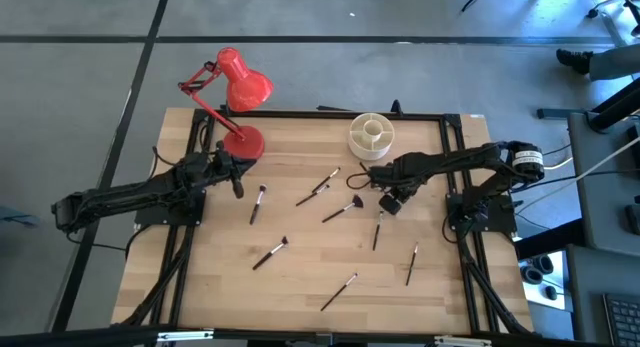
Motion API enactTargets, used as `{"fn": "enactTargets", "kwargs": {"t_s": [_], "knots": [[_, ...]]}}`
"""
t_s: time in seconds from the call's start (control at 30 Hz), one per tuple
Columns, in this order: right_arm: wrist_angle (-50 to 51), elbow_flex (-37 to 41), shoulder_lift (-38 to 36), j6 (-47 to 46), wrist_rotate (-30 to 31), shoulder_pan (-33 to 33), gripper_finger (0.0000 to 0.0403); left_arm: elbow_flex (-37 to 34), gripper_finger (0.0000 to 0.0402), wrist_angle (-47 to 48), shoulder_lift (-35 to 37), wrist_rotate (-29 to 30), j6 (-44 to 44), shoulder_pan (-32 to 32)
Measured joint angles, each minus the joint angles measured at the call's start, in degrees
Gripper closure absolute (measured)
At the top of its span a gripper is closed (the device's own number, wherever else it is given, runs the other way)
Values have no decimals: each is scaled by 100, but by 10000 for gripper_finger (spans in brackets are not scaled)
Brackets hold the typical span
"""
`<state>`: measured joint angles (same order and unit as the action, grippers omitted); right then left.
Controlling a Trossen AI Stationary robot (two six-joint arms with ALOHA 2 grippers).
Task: Put items in baskets/containers
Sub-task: Put the black eyeshadow brush into the white organizer
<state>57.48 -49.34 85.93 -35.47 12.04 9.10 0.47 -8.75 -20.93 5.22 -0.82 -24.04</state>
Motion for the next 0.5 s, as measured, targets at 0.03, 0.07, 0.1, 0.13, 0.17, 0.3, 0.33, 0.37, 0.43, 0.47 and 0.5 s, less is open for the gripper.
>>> {"fn": "enactTargets", "kwargs": {"t_s": [0.03, 0.07, 0.1, 0.13, 0.17, 0.3, 0.33, 0.37, 0.43, 0.47, 0.5], "knots": [[4, 0, 0, -104, 133, 25, 274, 0, 396, 0, 0, -12, 0, 0], [2, 0, 0, -127, 190, 53, 262, 0, 396, 0, 0, -16, 0, 0], [4, 0, 0, -114, 191, 69, 253, 0, 396, 0, 0, -16, 2, 0], [4, 0, 0, -43, 147, 85, 245, 0, 396, 0, 0, -16, 2, 0], [4, 0, 0, 63, 64, 95, 239, 0, 396, 0, 0, -16, 2, 0], [-11, 8, 0, 496, -163, 103, 232, 0, 396, 0, 0, -18, 2, 0], [-56, 38, 0, 578, -279, 103, 232, 0, 396, 2, 0, -18, 2, 0], [-102, 81, 0, 647, -361, 103, 232, 0, 396, 2, 0, -18, 2, 0], [-175, 192, 0, 768, -525, 103, 231, 0, 396, 2, 0, -18, 3, 0], [-249, 260, 0, 820, -572, 103, 231, 0, 396, 2, 0, -18, 4, 0], [-340, 335, 0, 869, -623, 103, 231, 0, 396, 2, 0, -18, 4, 0]]}}
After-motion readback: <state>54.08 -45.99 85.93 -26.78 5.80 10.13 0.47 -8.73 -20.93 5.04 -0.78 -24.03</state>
